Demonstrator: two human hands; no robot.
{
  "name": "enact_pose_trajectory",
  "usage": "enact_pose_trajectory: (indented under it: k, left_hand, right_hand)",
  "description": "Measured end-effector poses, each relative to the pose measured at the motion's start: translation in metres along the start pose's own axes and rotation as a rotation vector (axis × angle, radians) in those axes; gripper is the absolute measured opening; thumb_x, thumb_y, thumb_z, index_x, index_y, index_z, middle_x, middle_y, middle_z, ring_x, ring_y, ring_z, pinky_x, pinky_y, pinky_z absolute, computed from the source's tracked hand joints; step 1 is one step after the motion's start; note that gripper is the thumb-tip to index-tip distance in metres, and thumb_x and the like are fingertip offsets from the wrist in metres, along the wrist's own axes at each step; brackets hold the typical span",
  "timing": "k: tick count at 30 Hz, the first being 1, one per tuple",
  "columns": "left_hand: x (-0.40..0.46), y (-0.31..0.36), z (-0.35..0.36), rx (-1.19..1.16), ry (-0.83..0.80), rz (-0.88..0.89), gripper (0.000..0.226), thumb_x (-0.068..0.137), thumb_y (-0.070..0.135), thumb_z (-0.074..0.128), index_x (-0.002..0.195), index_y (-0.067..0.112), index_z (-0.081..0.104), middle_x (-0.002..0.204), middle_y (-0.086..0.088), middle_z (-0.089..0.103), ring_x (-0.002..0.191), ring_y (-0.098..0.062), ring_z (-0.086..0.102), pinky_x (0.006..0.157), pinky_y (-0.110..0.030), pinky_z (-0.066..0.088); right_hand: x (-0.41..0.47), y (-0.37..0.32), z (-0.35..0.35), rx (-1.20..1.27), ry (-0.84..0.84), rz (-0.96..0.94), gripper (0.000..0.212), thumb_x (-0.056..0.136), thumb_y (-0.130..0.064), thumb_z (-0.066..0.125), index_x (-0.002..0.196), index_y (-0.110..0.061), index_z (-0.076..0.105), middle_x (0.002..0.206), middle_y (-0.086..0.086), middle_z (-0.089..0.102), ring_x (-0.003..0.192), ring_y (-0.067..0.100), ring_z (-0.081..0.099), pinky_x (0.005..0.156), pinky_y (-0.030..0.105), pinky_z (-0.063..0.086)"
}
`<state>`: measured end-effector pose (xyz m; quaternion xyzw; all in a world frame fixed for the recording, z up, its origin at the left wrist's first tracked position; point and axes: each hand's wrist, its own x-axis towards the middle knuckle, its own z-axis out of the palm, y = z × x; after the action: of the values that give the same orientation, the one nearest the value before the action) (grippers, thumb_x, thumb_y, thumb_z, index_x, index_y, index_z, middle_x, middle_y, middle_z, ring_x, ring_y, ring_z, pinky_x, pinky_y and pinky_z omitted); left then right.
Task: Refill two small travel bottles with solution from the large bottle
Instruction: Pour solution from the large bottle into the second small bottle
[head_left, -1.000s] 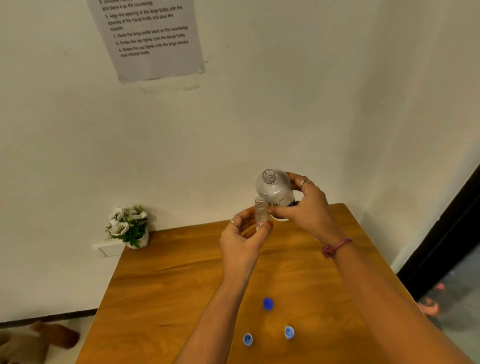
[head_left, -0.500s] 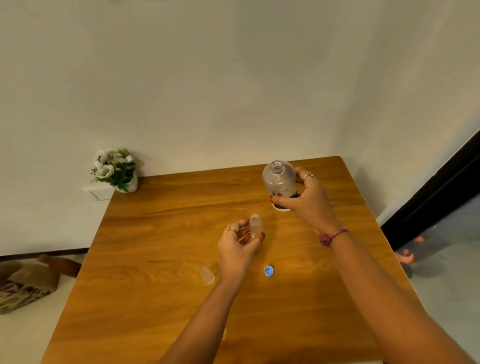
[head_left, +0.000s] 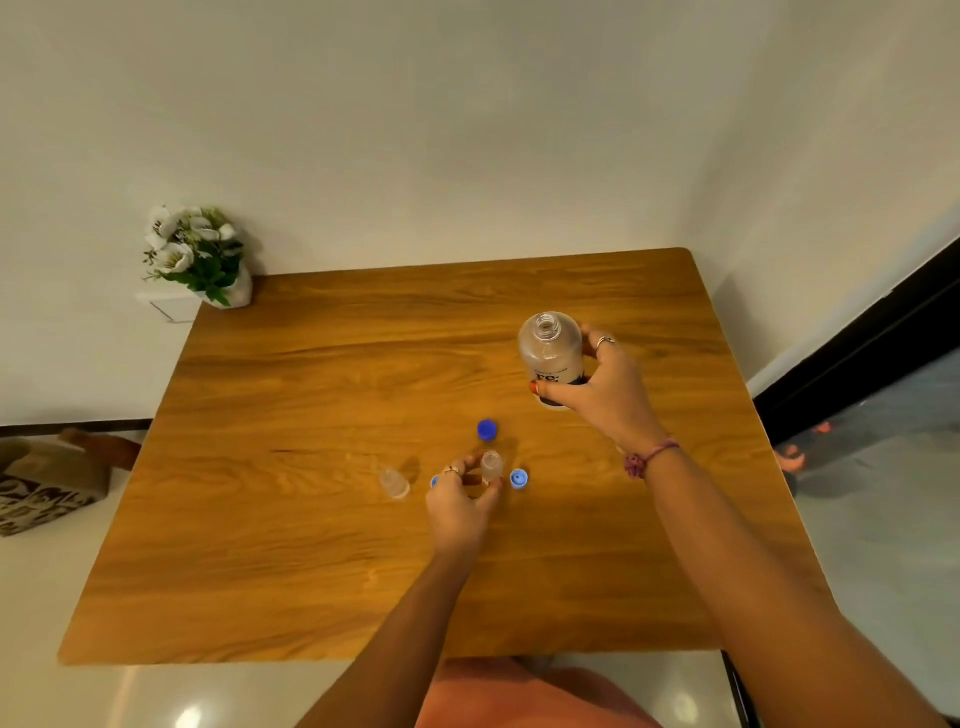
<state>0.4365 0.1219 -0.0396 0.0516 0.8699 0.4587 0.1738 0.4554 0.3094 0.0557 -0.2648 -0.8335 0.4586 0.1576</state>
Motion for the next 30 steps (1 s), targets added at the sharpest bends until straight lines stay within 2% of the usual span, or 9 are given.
enact_pose_trajectory:
  k: [3, 5, 7, 13, 17, 21, 25, 27, 30]
  left_hand:
    - [-0.002, -0.011, 0.001, 0.019, 0.004, -0.038, 0.039, 0.08, 0.022, 0.073, 0.117, 0.014, 0.061, 0.099, 0.006, 0.062, 0.083, -0.003, 0.055, 0.067, -0.016, 0.042]
    - [-0.003, -0.015, 0.001, 0.018, 0.001, -0.069, 0.04, 0.081, 0.021, 0.073, 0.119, 0.015, 0.06, 0.1, 0.009, 0.06, 0.083, -0.001, 0.054, 0.068, -0.014, 0.042]
    - [-0.003, -0.019, 0.002, 0.007, 0.003, -0.082, 0.04, 0.082, 0.021, 0.073, 0.119, 0.015, 0.059, 0.101, 0.008, 0.061, 0.087, -0.006, 0.057, 0.073, -0.019, 0.047]
    - [-0.001, -0.026, 0.003, 0.002, 0.023, -0.108, 0.041, 0.081, 0.02, 0.073, 0.118, 0.011, 0.059, 0.107, -0.001, 0.065, 0.089, -0.011, 0.058, 0.074, -0.024, 0.048]
    - [-0.001, -0.029, 0.003, 0.004, 0.014, -0.089, 0.041, 0.081, 0.017, 0.072, 0.12, 0.014, 0.058, 0.111, -0.002, 0.065, 0.094, -0.013, 0.058, 0.082, -0.03, 0.051]
    - [-0.002, -0.03, 0.0, -0.029, -0.013, -0.088, 0.055, 0.08, 0.016, 0.073, 0.13, 0.02, 0.05, 0.119, 0.001, 0.061, 0.098, -0.012, 0.06, 0.085, -0.03, 0.053]
    - [-0.007, -0.03, -0.009, -0.026, -0.033, 0.005, 0.06, 0.08, 0.015, 0.073, 0.134, 0.016, 0.045, 0.132, 0.001, 0.053, 0.113, -0.016, 0.055, 0.094, -0.038, 0.051]
    - [-0.01, -0.03, -0.019, -0.011, -0.024, 0.08, 0.059, 0.08, 0.015, 0.072, 0.133, 0.013, 0.046, 0.132, -0.001, 0.05, 0.117, -0.017, 0.052, 0.095, -0.038, 0.049]
    - [-0.012, -0.034, -0.04, -0.001, -0.007, 0.164, 0.057, 0.082, 0.017, 0.071, 0.134, 0.014, 0.045, 0.128, 0.0, 0.051, 0.107, -0.022, 0.059, 0.088, -0.038, 0.053]
  right_hand:
    - [-0.005, 0.007, 0.002, -0.003, -0.011, 0.017, 0.084, 0.063, -0.027, 0.085, 0.133, -0.011, 0.043, 0.127, 0.001, 0.05, 0.109, 0.005, 0.041, 0.072, 0.0, 0.037]
    - [-0.007, 0.009, 0.003, -0.019, -0.023, 0.028, 0.086, 0.062, -0.028, 0.085, 0.134, -0.009, 0.042, 0.129, 0.003, 0.049, 0.11, 0.006, 0.041, 0.081, 0.011, 0.038]
    - [-0.009, 0.011, 0.004, -0.016, -0.041, 0.029, 0.083, 0.062, -0.028, 0.086, 0.132, -0.011, 0.044, 0.127, 0.002, 0.05, 0.111, 0.008, 0.044, 0.083, 0.017, 0.04]
    - [-0.014, 0.012, 0.011, 0.005, -0.069, 0.02, 0.074, 0.062, -0.023, 0.086, 0.125, -0.015, 0.048, 0.122, 0.001, 0.054, 0.107, 0.008, 0.048, 0.07, 0.005, 0.04]
    - [-0.017, 0.012, 0.014, 0.013, -0.092, 0.022, 0.074, 0.063, -0.02, 0.085, 0.125, -0.014, 0.046, 0.122, 0.001, 0.054, 0.106, 0.008, 0.047, 0.074, 0.004, 0.039]
    - [-0.016, 0.006, 0.016, 0.013, -0.113, 0.009, 0.073, 0.063, -0.018, 0.085, 0.124, -0.014, 0.045, 0.122, 0.003, 0.053, 0.111, 0.016, 0.05, 0.088, 0.027, 0.048]
    - [-0.009, -0.006, 0.023, -0.043, -0.105, -0.005, 0.077, 0.062, -0.021, 0.086, 0.126, -0.014, 0.044, 0.124, 0.005, 0.047, 0.115, 0.019, 0.046, 0.094, 0.036, 0.048]
    - [-0.003, -0.016, 0.03, -0.045, -0.102, -0.005, 0.078, 0.061, -0.024, 0.086, 0.126, -0.015, 0.044, 0.124, 0.004, 0.046, 0.115, 0.019, 0.046, 0.092, 0.032, 0.047]
    - [0.006, -0.033, 0.047, -0.052, -0.121, 0.012, 0.079, 0.06, -0.028, 0.086, 0.127, -0.015, 0.045, 0.124, 0.003, 0.047, 0.112, 0.016, 0.046, 0.085, 0.024, 0.042]
